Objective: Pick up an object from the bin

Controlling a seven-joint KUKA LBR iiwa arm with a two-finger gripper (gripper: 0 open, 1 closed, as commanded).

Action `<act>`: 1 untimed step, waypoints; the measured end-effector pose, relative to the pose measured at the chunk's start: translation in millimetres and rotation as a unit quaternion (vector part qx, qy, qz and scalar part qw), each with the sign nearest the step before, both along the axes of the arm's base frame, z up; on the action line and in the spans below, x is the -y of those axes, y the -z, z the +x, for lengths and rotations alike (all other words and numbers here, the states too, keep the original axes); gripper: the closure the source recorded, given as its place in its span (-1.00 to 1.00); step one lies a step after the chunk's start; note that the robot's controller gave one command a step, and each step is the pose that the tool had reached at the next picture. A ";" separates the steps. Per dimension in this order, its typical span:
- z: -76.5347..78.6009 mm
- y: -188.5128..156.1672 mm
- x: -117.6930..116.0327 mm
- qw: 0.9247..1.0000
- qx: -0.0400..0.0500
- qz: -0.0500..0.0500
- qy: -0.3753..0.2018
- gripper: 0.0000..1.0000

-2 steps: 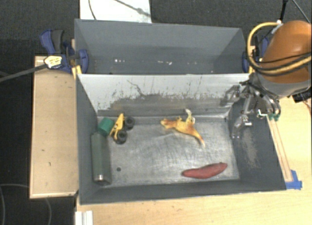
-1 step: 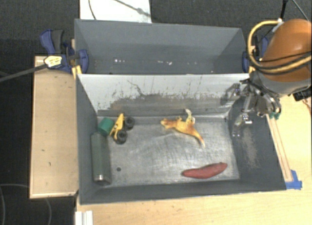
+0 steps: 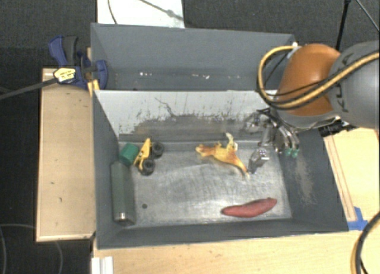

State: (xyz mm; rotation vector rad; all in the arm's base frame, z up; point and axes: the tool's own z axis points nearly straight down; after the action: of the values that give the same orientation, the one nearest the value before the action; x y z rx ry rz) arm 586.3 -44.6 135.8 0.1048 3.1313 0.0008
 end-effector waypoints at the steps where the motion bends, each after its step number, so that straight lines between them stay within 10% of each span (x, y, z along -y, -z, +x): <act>1: -1.1 18.1 -22.3 1.000 -0.003 0.000 -0.001 -1.00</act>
Offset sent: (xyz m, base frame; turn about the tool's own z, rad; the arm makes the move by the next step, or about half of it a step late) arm 0.0019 0.0453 -0.0011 0.0111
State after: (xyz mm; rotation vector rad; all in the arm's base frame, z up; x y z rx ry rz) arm 585.2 -22.3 117.8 0.1022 3.1380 0.0014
